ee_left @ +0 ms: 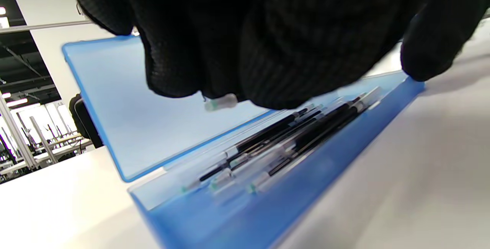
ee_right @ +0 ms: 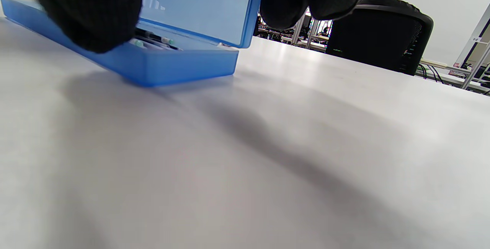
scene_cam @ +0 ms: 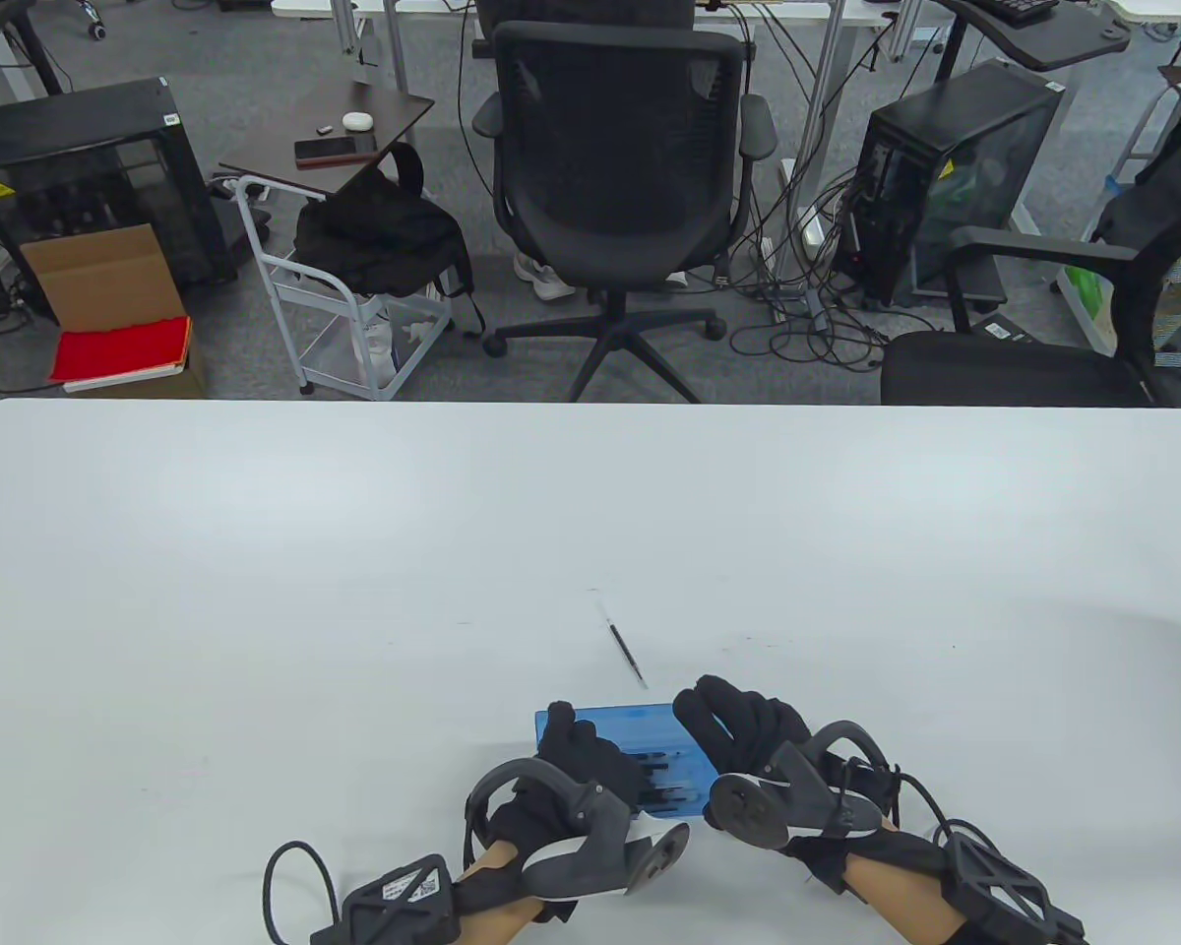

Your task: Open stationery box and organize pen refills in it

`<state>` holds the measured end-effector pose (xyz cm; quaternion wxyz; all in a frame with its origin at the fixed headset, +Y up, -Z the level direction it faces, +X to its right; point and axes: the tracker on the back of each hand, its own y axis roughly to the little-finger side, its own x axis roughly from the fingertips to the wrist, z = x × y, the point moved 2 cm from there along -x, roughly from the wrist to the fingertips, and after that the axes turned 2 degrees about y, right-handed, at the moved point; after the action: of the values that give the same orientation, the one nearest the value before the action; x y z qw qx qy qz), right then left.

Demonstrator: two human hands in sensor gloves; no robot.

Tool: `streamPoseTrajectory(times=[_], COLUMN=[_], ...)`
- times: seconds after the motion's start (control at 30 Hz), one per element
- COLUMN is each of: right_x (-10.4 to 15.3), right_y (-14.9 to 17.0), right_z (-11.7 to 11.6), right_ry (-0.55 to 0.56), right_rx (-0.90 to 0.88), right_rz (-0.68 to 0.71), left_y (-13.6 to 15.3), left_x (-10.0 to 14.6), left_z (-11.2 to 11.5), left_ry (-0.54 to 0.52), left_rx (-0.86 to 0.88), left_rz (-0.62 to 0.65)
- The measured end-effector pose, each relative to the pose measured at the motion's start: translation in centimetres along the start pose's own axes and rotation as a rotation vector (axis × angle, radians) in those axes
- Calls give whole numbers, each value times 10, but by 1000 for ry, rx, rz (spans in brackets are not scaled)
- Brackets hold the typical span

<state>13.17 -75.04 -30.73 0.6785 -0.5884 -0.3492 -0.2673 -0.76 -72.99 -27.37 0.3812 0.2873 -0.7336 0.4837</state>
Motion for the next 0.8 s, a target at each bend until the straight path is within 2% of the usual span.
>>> streamPoseTrajectory(times=[0.2,0.43,0.6,0.8], right_x=[0,0,0,0], right_y=[0,0,0,0], right_z=[0,0,0,0], right_ry=[-1,0,-2,-2], right_rx=[0,1,-3,-4], right_rz=[-1,0,-1,-1], left_y=[-6,-3,7,39], left_x=[-1,2,4,-7], left_z=[2,0,-18,-41], left_ry=[6,-2,-58,-104], left_rx=[-48,2,54,88], left_rz=[9,20,15,-61])
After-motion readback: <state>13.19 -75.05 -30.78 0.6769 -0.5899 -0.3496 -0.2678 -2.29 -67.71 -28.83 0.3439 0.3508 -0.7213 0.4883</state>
